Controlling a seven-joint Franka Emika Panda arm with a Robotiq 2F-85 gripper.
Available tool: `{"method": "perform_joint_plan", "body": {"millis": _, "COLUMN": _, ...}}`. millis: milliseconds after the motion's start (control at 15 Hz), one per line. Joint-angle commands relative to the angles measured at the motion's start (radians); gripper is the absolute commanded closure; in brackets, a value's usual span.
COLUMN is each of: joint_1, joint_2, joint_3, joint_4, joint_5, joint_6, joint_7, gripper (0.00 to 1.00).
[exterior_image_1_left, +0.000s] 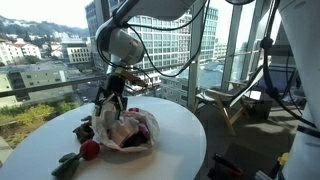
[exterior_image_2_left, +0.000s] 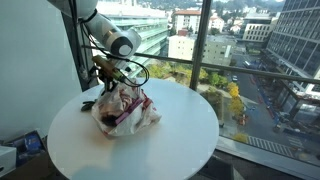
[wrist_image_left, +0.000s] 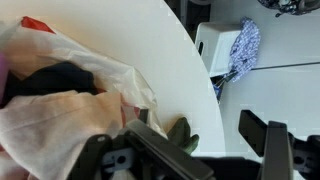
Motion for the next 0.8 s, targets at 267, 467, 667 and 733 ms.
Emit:
{"method": "perform_joint_plan", "body": {"millis": 267, "joint_1": 0.085, "joint_2": -0.106, "joint_3": -0.091, "joint_4": -0.035, "joint_5": -0.225, "joint_6": 0.002, "joint_7": 0.297, "gripper": 0.00}}
{"method": "perform_joint_plan", "body": {"millis": 467, "joint_1": 0.108, "joint_2": -0.127, "joint_3": -0.105, "joint_4": -0.050, "joint_5": -0.299, "joint_6": 0.003, "joint_7": 0.387, "gripper": 0.00}}
{"method": "perform_joint_plan", "body": {"millis": 667, "joint_1": 0.124, "joint_2": -0.134, "joint_3": -0.110, "joint_4": -0.067, "joint_5": -0.350, "joint_6": 0.018, "joint_7": 0.438, "gripper": 0.00}}
{"method": "perform_joint_plan", "body": {"millis": 733, "joint_1": 0.126, "joint_2": -0.136, "joint_3": -0.110, "joint_4": -0.073, "joint_5": -0.364, "joint_6": 0.023, "joint_7": 0.450, "gripper": 0.00}}
